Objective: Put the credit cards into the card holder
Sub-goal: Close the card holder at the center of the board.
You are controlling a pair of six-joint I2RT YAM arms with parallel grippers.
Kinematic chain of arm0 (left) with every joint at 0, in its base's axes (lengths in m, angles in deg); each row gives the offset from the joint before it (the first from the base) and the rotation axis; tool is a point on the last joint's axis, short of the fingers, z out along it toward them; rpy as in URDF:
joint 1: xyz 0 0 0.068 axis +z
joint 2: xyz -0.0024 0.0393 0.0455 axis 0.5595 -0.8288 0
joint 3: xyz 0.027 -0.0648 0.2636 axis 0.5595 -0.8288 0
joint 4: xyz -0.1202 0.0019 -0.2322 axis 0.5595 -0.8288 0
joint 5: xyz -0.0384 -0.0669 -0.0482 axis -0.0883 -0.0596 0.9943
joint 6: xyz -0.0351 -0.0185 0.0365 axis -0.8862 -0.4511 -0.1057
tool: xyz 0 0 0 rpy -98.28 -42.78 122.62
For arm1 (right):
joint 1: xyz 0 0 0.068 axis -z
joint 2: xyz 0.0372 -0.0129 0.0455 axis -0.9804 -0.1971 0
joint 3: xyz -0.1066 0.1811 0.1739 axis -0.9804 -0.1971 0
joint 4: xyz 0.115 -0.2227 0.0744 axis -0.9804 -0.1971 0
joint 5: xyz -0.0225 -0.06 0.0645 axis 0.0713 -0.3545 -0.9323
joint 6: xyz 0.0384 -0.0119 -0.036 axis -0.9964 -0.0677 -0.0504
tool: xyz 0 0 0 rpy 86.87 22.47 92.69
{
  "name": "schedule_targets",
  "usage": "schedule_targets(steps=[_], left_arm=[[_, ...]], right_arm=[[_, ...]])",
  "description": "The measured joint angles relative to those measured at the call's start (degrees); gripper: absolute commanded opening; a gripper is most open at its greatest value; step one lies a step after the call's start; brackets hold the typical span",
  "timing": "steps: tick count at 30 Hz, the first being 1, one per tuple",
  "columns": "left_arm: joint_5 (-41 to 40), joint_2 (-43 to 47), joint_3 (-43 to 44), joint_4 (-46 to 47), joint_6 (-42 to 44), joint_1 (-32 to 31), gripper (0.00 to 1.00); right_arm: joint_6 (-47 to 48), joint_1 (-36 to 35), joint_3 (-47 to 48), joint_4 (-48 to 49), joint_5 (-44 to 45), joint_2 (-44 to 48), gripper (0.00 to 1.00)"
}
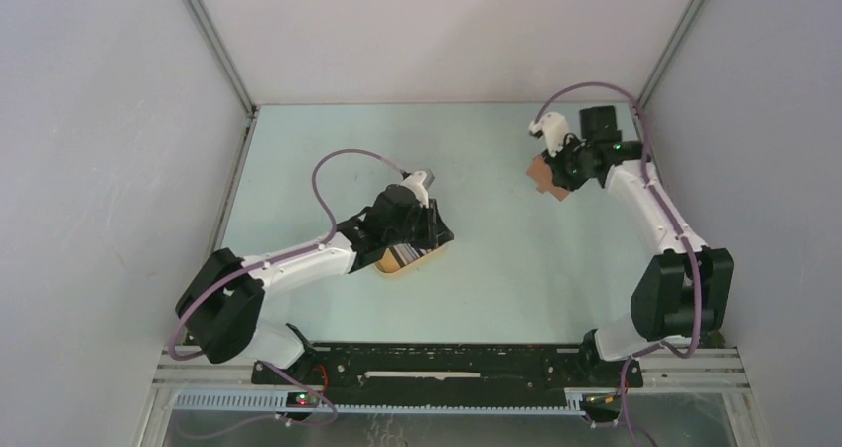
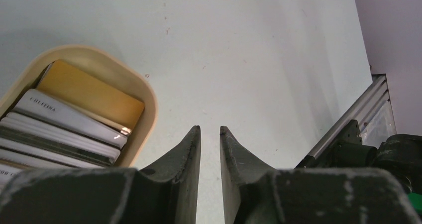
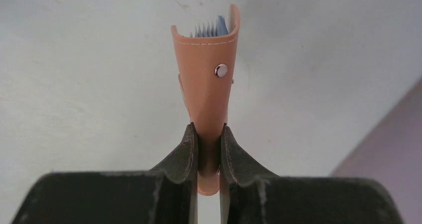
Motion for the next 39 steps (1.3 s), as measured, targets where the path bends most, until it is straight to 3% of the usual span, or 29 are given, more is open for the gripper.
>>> schedule_targets(steps=[6, 10, 16, 19, 23, 25, 35, 36, 37, 39], left_arm=[[-1.05, 1.55, -1.88, 0.13, -0.28, 0.26, 0.25], [-1.29, 2.75, -3.41, 0.68, -0.48, 0.28, 0.25], [-1.75, 3.08, -4.11, 1.16, -0.85, 0.37, 0.25], [-2.05, 3.13, -4.11, 1.42, -0.87, 0.46, 0.25], [-2.05, 3.13, -4.11, 1.77, -0.87, 0.52, 0.25], [-2.05, 3.13, -4.11, 2.03, -0.87, 0.52, 0.25], [-2.62, 4.13, -4.68, 2.95, -0.87, 0.52, 0.25], [-2.78, 4.55, -4.74, 2.97, -0.83, 0.52, 0.24], [-3.02, 5.14, -4.85, 2.97, -0.76, 0.52, 0.24], [-3.72, 6.29, -4.87, 2.99, -0.61, 0.55, 0.24]], right_arm=[[5.68, -10.99, -18.51, 18.25, 20.33, 0.48, 0.05], [7.15, -15.47, -27.74, 26.47, 27.02, -0.37, 0.07], [6.36, -19.96, -32.41, 33.33, 31.56, 1.09, 0.17], [4.39, -21.24, -32.54, 32.98, 31.69, 1.4, 0.25], [1.77, -22.91, -32.54, 31.69, 30.95, 1.46, 0.62], [0.39, -23.82, -32.54, 29.51, 28.89, 1.51, 0.71], [-3.02, -25.29, -31.71, 18.1, 19.82, 3.91, 0.78], [-3.23, -25.09, -30.88, 16.28, 18.18, 4.63, 0.81], [-3.5, -24.7, -29.77, 14.6, 16.44, 5.33, 0.97], [-4.33, -23.52, -26.05, 10.58, 11.69, 6.4, 1.0]])
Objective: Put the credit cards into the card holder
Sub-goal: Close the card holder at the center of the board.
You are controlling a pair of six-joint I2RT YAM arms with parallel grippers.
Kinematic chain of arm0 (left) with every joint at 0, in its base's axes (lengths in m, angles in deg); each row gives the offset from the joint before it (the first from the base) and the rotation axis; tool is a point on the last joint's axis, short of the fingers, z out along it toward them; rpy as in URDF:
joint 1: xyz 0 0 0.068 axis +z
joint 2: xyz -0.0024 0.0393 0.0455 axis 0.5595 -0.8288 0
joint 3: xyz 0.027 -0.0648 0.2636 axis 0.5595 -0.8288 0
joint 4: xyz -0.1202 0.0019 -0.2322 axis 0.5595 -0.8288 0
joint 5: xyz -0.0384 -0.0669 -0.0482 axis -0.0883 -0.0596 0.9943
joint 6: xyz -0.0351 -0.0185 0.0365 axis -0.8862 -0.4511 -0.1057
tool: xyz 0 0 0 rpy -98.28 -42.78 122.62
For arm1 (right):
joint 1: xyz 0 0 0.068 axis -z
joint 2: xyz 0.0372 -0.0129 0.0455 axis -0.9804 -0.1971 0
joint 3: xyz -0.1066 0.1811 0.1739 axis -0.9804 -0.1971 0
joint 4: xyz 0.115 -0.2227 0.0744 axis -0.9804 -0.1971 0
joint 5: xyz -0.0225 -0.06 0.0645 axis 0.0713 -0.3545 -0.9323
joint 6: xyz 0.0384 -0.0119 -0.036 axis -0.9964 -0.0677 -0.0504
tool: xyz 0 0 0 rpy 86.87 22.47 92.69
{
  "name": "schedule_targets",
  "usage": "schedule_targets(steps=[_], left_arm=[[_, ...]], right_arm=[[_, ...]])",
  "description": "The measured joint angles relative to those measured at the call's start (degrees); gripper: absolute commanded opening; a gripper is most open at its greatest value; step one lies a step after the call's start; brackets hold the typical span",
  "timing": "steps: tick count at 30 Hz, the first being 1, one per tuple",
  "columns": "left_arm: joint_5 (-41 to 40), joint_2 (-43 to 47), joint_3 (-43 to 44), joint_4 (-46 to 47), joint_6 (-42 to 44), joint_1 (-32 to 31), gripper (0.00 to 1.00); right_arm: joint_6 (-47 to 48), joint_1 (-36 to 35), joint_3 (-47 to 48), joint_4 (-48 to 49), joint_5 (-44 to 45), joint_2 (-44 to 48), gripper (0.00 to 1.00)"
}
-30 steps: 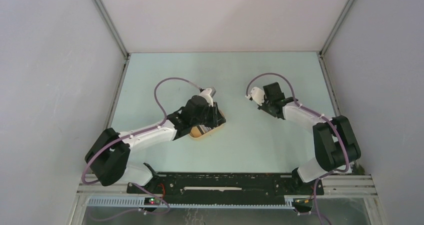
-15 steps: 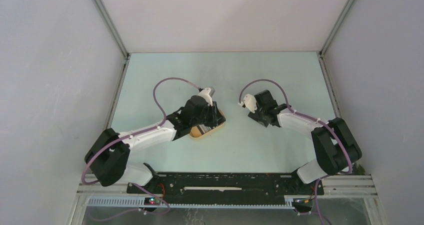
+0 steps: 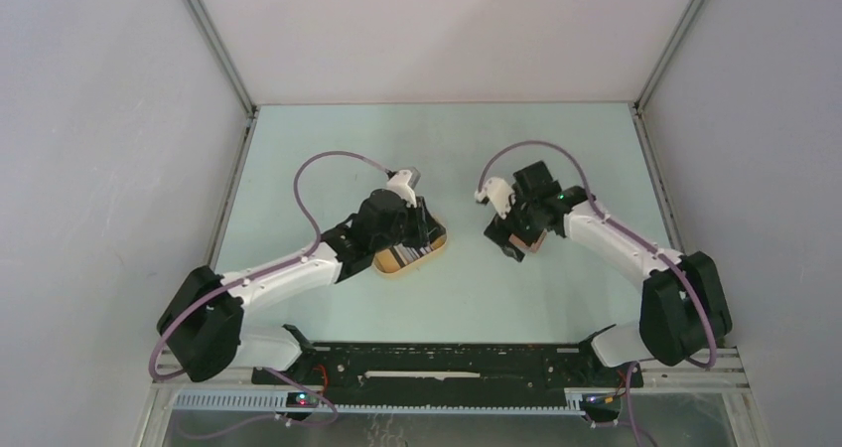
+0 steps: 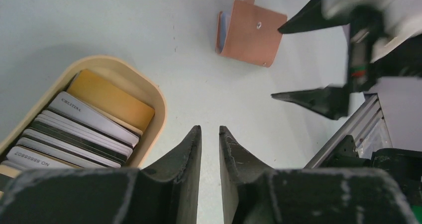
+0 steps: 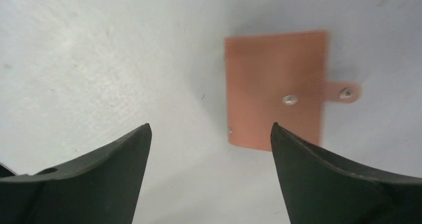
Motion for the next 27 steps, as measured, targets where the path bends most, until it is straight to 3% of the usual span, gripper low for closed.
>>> schedule_targets(steps=[4, 6, 8, 10, 11, 15, 19, 23, 27], left_arm=[[-2.14, 2.97, 0.0, -0.07, 1.22, 0.02, 0.25], [-4.37, 5.29, 0.02, -0.55, 2.75, 0.02, 0.32], [-6.64, 7.67, 0.02, -1.07, 4.39, 0.02, 0.55], [-9.6, 10.75, 0.04, -1.25, 6.64, 0.07, 0.88], [-10.93, 11.96, 0.04, -0.92, 7.56, 0.07, 0.95], [-12.24, 15.82, -0.52, 4.98, 8.26, 1.64, 0.92], [-5.05, 13.14, -0.57, 11.58, 6.99, 4.5, 0.74], [3.48, 2.78, 1.6, 13.25, 5.2, 4.48, 0.66], [9.2, -7.43, 5.14, 12.59, 4.59, 3.28, 0.56]], right_arm=[[-0.35, 6.27, 10.88, -6.08, -8.68, 0.7, 1.0], [-0.92, 10.32, 16.02, -7.61, -11.76, 0.74, 1.0], [-3.56, 15.72, 21.51, -8.17, -15.32, 0.74, 0.98], [-6.1, 21.57, 26.82, -9.35, -20.2, -0.24, 0.86], [-6.6, 24.11, 29.75, -10.6, -22.8, -1.66, 0.8], [-6.99, 33.11, 40.74, -16.09, -37.4, -12.13, 0.59], [-5.57, 34.6, 35.47, -19.41, -44.22, -19.08, 0.49], [-5.49, 31.01, 24.85, -21.16, -44.5, -21.44, 0.47], [-6.56, 28.72, 21.94, -19.58, -42.07, -21.55, 0.46]])
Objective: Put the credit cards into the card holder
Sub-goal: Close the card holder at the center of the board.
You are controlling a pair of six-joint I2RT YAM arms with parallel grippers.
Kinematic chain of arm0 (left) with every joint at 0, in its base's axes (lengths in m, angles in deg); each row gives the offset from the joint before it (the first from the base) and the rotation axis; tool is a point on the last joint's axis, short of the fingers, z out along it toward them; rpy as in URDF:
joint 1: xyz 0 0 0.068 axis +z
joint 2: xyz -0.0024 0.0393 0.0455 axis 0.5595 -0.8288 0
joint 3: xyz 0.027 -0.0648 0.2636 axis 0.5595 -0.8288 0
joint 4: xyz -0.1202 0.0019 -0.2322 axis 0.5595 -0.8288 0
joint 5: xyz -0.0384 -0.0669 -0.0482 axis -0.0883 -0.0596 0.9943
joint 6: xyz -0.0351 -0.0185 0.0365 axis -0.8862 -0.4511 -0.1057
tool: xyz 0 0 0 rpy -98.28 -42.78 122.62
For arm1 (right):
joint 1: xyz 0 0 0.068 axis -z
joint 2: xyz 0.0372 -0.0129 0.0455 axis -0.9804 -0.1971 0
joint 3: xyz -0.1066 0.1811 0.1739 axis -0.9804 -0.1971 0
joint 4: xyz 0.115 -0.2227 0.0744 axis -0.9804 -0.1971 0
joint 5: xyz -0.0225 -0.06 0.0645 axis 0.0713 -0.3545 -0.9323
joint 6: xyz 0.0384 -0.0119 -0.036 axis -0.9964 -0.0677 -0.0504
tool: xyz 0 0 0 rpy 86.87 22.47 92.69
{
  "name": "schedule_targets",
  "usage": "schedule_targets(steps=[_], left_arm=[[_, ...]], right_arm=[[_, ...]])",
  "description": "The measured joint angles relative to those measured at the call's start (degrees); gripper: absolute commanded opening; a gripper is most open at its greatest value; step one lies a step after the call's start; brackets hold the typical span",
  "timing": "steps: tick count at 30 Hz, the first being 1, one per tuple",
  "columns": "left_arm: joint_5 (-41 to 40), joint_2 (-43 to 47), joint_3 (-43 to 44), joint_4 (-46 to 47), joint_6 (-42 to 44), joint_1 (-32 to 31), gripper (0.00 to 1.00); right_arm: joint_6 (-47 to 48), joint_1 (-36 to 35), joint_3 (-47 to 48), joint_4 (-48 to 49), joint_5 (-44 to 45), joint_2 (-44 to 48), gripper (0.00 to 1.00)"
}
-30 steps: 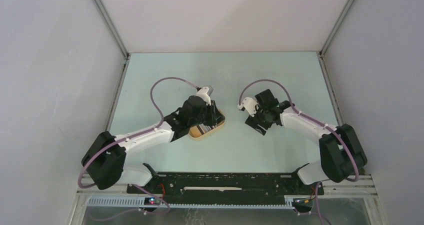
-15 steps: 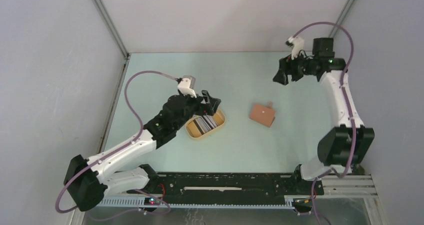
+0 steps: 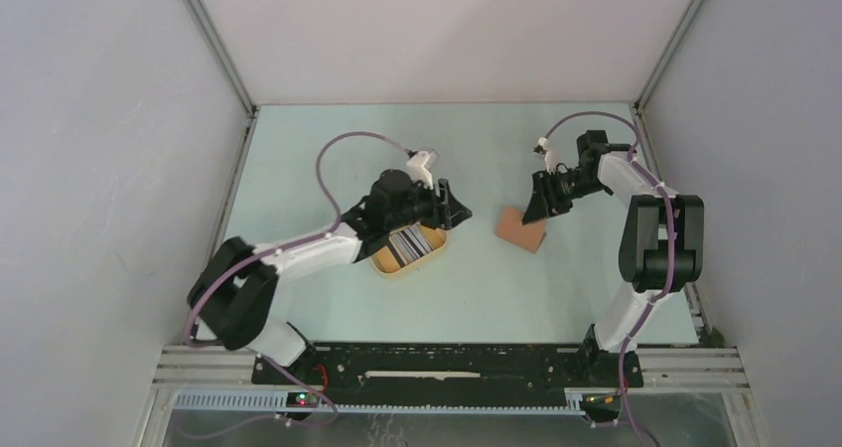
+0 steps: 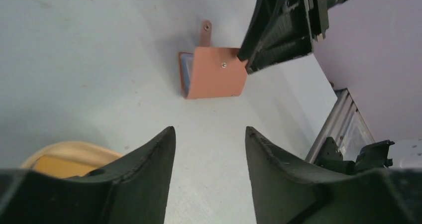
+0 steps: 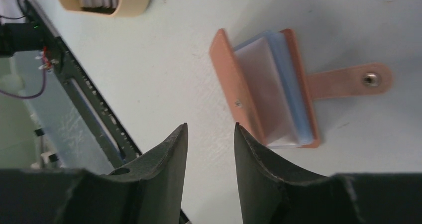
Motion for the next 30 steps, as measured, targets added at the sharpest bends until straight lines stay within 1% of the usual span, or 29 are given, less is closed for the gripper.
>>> schedule_targets(steps=[4, 10, 16, 19, 23, 27, 30], left_arm=[[3.69, -8.35, 6.1, -1.01, -0.24, -1.6, 0.49], [7.65, -18.36, 15.74, -1.16, -0.31, -2.99, 0.45], [9.97, -28.98, 26.23, -1.92, -1.29, -3.52, 0.33], [10.58, -33.81, 30.16, -2.69, -1.84, -3.8, 0.28], [11.39, -38.29, 33.03, -4.11, -2.78, -4.42, 0.22], [11.78, -41.62, 35.76, -5.57, -3.34, -5.29, 0.21], [11.78, -43.56, 37.79, -6.38, -3.78, -5.88, 0.18]], right_arm=[[-1.03, 0.31, -0.13, 3.67, 3.1, 0.0, 0.42], [-1.73, 0.61, -0.13, 6.56, 6.84, -1.86, 0.29], [-2.51, 0.57, -0.85, 7.06, 11.21, -6.01, 0.2], [-2.95, 0.57, -1.73, 7.34, 12.04, -5.97, 0.2], [-3.45, 0.59, -2.27, 7.93, 12.2, -5.57, 0.2], [-3.48, 0.63, -2.56, 8.04, 12.37, -5.29, 0.22], [-3.41, 0.72, -2.56, 8.0, 11.96, -5.29, 0.25]])
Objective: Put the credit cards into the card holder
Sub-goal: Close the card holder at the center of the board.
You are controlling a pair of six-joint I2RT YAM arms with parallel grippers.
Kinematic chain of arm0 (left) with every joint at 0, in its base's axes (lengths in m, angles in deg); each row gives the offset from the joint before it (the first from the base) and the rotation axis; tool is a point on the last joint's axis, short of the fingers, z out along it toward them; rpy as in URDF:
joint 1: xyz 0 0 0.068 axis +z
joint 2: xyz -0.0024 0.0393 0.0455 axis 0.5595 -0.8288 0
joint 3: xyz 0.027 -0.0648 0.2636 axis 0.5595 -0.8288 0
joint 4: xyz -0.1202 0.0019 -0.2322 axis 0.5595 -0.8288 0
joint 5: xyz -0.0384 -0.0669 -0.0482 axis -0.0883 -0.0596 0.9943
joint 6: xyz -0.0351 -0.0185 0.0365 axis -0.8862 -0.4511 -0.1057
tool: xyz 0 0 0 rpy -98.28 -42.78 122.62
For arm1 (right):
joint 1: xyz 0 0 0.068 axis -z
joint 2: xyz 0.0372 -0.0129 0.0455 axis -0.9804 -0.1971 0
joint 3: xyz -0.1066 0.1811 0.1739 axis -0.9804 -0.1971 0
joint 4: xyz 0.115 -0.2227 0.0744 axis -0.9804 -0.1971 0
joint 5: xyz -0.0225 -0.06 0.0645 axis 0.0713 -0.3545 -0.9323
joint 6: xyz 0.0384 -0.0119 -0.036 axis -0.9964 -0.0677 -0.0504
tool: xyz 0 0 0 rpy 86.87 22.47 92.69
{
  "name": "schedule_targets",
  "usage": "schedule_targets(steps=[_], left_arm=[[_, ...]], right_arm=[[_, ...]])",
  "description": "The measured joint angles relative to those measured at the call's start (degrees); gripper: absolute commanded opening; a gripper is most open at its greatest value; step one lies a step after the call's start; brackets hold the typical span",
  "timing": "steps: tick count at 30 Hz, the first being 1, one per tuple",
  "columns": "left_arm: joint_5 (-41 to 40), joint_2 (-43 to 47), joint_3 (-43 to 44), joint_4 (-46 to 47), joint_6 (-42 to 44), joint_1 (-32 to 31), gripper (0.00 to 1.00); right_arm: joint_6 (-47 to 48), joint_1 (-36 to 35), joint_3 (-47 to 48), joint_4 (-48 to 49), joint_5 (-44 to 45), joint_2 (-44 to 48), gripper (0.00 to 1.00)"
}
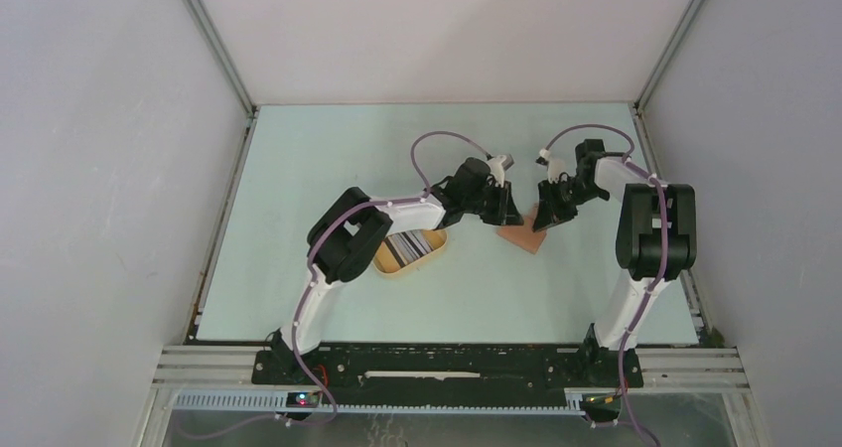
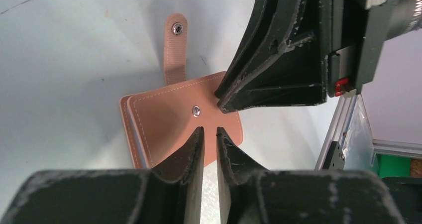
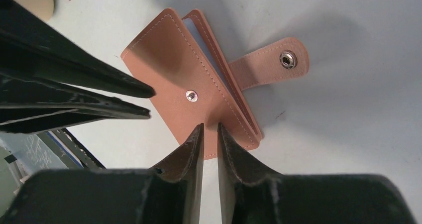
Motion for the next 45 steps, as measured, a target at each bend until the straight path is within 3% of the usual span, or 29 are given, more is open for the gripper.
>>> schedule_targets(steps=[9, 14, 25, 45], left_arm=[[0.02, -3.82, 3.52, -3.96, -0.24, -0.61, 0.09], [0.0, -3.82, 3.54, -4.26, -0.09, -0.61, 0.09], [0.02, -3.8, 3.54, -4.55, 0.17, -0.61, 0.09], [0.24, -3.8, 3.61, -4.74, 0.68, -0.61, 0.09]], right_arm=[[1.25, 2.86, 0.55, -2.36, -6.4, 0.02, 0.41], [1.01, 6.45, 6.51, -4.9, -11.45, -0.55, 0.52], [-1.92, 8.39, 21.88, -6.78, -13.31, -14.12, 0.49], [-0.81, 8.5, 25.55, -13.84, -16.04, -22.32, 0.35]])
